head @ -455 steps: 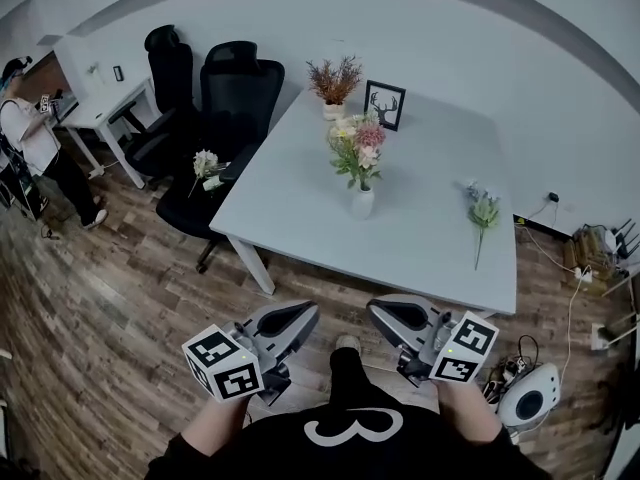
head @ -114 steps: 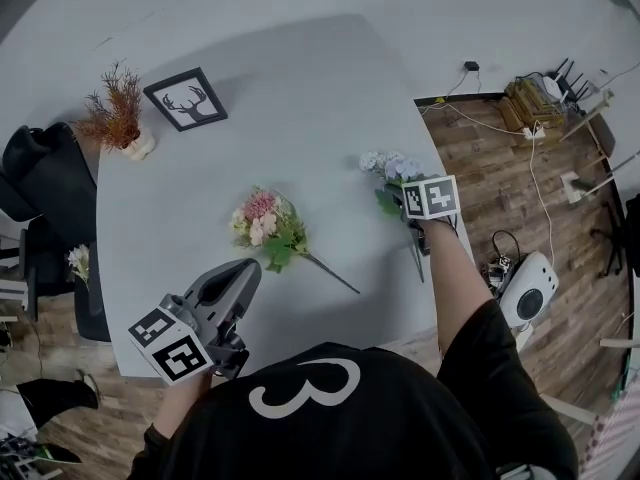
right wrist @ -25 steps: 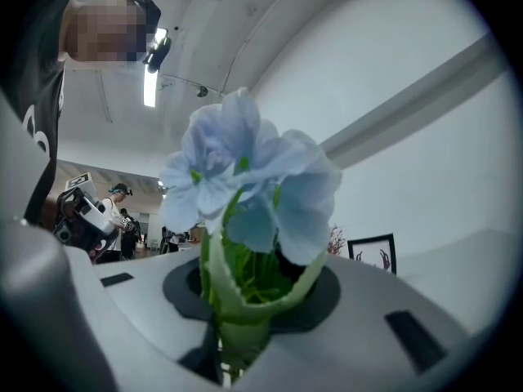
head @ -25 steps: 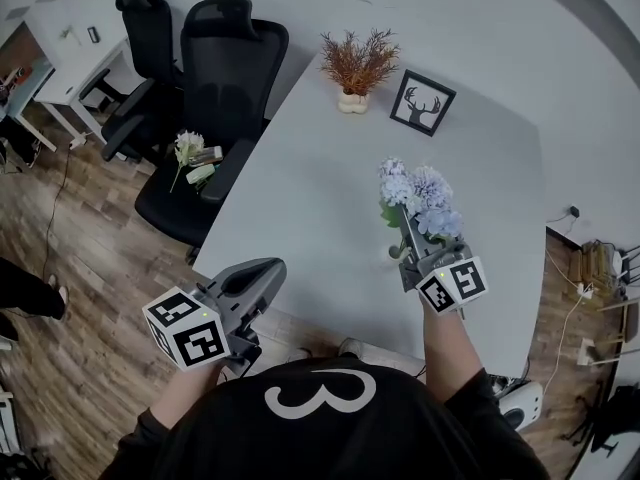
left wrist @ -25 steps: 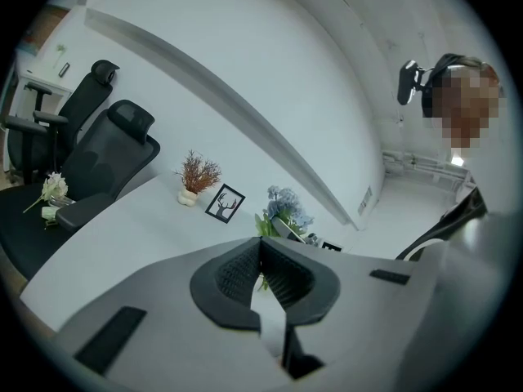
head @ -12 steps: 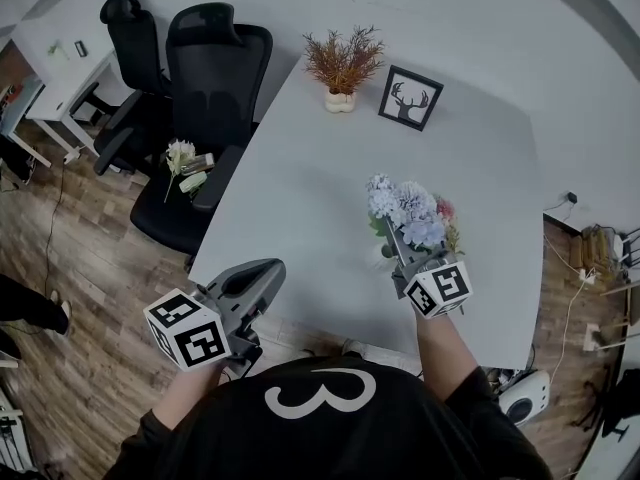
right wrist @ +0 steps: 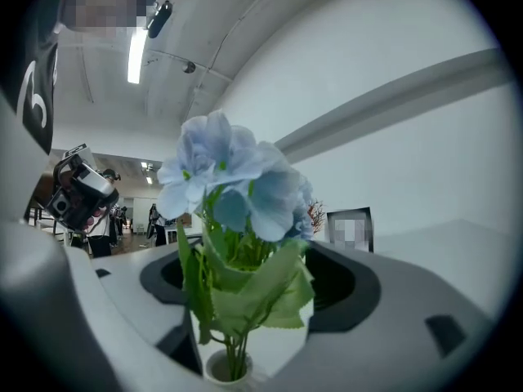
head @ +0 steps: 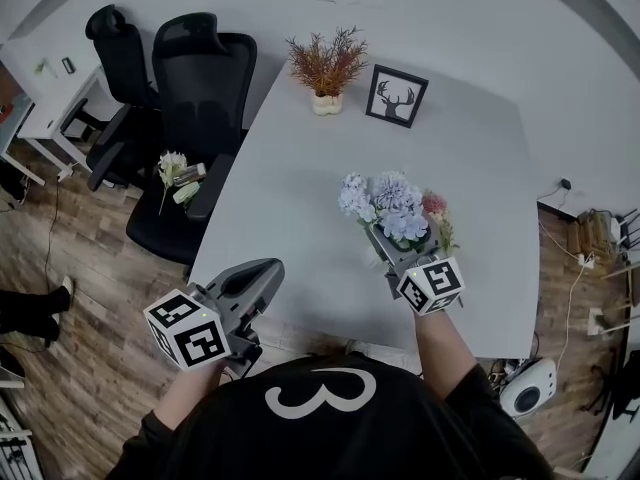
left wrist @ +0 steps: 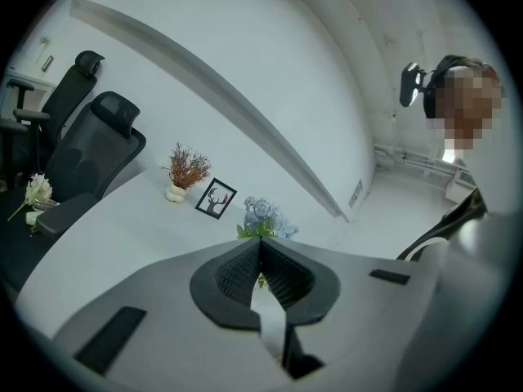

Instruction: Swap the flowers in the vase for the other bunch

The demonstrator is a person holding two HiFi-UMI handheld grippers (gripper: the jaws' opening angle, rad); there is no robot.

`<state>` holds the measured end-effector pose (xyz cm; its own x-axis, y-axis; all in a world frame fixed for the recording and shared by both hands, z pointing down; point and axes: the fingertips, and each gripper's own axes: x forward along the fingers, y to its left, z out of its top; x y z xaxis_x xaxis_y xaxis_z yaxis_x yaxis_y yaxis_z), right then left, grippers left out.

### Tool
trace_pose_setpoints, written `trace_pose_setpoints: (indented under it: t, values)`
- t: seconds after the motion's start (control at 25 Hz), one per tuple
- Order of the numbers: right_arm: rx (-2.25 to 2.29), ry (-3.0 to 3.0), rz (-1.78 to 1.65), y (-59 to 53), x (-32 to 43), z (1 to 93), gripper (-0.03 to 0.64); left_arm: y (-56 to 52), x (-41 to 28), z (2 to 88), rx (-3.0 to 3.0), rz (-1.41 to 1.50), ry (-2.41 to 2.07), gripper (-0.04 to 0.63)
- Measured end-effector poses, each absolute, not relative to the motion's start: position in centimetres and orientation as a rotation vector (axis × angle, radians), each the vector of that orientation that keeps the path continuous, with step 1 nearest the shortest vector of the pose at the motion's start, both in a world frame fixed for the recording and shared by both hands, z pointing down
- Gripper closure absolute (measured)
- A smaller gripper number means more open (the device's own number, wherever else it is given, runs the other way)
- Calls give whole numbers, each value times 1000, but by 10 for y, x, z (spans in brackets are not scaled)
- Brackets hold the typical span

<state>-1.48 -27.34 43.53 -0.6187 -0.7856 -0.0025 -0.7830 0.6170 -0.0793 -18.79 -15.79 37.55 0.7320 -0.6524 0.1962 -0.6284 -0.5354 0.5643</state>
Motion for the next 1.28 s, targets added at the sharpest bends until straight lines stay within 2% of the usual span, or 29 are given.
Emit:
trace_pose_setpoints:
  t: [0.24,0.56,0.92,0.96,1.0,1.16,1.28]
  values:
    - [-1384,2800,-181,-263,-11,441,153,-158,-182,374,2334,-51,-915,584]
    - [-1433,2792,-193,-222,3,429,141,-152,-169,366,2395,-51,-787,584]
    - [-1498,2616,-55,-147,25,344,148,-127,-152,354,2464,-85,-622,584]
    - [-1475,2613,-47,-137,21,335,170,-122,-149,352,2473,-86,-599,584]
    - [-1454,2614,-37,-127,17,327,236,-117,-146,351,2481,-85,-577,584]
    - [-1430,2626,-61,-95,6,308,573,-97,-131,339,2541,-81,-496,584]
    - [-1343,2652,-184,-78,-11,303,607,-81,-121,327,2609,-71,-453,584]
